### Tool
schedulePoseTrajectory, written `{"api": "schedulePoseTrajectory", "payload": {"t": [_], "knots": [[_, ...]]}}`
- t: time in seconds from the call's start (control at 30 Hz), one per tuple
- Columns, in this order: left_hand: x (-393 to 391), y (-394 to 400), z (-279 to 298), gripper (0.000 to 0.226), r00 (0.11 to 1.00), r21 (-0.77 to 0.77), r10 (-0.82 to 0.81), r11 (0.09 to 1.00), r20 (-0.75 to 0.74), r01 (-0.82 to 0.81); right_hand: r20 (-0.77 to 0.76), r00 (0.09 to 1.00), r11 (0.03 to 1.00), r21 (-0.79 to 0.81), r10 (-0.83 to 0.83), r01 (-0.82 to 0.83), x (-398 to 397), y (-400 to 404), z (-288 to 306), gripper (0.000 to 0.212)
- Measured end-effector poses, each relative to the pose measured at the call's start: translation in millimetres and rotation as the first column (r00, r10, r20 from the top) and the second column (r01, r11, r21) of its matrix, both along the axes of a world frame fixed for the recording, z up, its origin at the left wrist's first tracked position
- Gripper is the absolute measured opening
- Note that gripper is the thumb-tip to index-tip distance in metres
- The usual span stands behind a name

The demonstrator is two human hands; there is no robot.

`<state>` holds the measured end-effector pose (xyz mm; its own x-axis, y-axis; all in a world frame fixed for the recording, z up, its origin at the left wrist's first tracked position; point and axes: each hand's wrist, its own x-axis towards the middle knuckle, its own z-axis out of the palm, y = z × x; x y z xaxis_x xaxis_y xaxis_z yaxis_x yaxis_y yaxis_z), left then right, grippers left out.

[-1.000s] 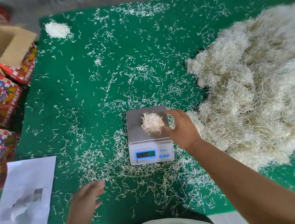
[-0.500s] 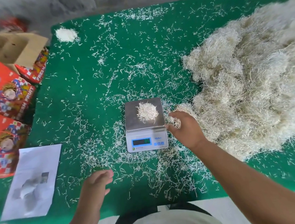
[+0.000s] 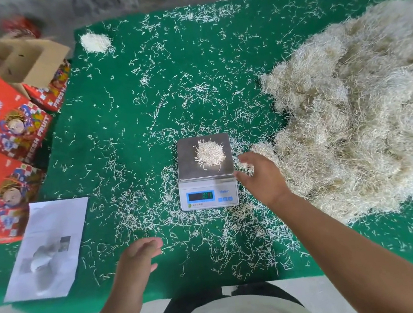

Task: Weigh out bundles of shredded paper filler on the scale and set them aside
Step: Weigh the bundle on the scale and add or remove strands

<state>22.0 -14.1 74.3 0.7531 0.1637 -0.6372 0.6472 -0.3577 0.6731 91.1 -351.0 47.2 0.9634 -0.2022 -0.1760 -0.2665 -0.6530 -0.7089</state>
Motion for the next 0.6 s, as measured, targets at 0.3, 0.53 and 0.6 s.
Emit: {"api": "schedulePoseTrajectory", "payload": {"t": [0.3,0.53,0.6], "knots": [[48.6,11.9,-30.9,0.012,0.996,0.015,0.025,1.0,-0.083,-0.024,-0.004,0.997,0.996,-0.042,0.082,-0.082,64.1,27.7,-29.0,0.062],[140.1,26.7,-80.6,0.023,0.985,0.155,-0.15,0.974,-0.089,0.163,-0.049,0.993,0.986,-0.129,0.103,-0.109,127.4,59.6,-60.2,0.062],[175.5,25.6,-96.7,0.024,0.973,0.255,-0.23,0.939,-0.034,0.231,-0.041,0.997,0.985,-0.156,0.067,-0.072,156.2,73.2,-61.4,0.068]]}}
